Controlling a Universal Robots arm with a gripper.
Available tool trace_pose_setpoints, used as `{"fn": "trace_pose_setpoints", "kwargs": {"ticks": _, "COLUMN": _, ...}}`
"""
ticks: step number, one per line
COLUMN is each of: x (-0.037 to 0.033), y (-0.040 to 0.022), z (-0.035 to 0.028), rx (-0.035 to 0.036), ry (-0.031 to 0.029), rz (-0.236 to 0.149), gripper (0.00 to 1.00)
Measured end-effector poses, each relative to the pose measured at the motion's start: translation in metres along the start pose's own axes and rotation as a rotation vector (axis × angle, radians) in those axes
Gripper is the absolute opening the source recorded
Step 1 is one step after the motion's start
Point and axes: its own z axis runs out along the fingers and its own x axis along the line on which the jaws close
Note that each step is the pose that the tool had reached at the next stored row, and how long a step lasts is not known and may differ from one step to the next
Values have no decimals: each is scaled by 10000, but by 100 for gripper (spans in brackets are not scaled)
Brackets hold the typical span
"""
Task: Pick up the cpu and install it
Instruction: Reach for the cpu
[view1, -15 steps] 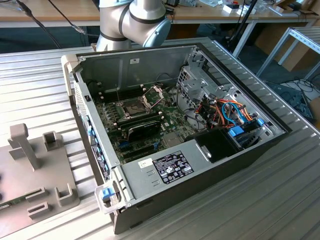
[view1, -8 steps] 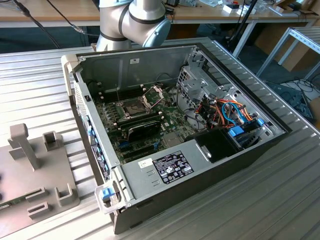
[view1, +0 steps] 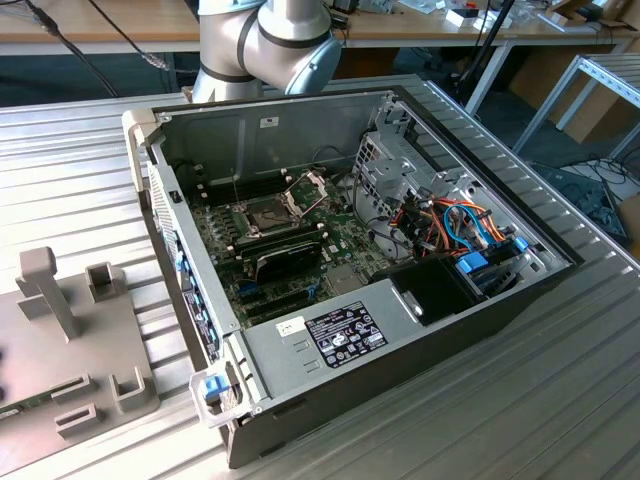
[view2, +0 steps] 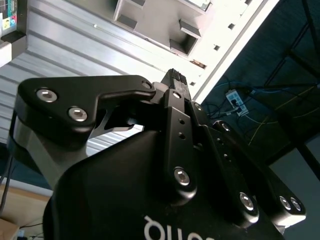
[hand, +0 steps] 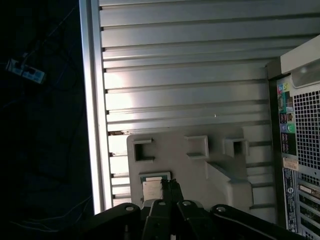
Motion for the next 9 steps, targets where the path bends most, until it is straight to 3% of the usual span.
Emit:
{"fn": "trace_pose_setpoints", "kwargs": {"ticks": 2, "x": 1, "y": -1, "z": 7, "rx": 8, "ry": 113, "rz": 5, "gripper": 11}}
{"fn": "trace_pose_setpoints", "kwargs": {"ticks": 9, "x": -4, "y": -54, "z": 6, "rx": 10, "ry": 124, "rz": 4, "gripper": 11}}
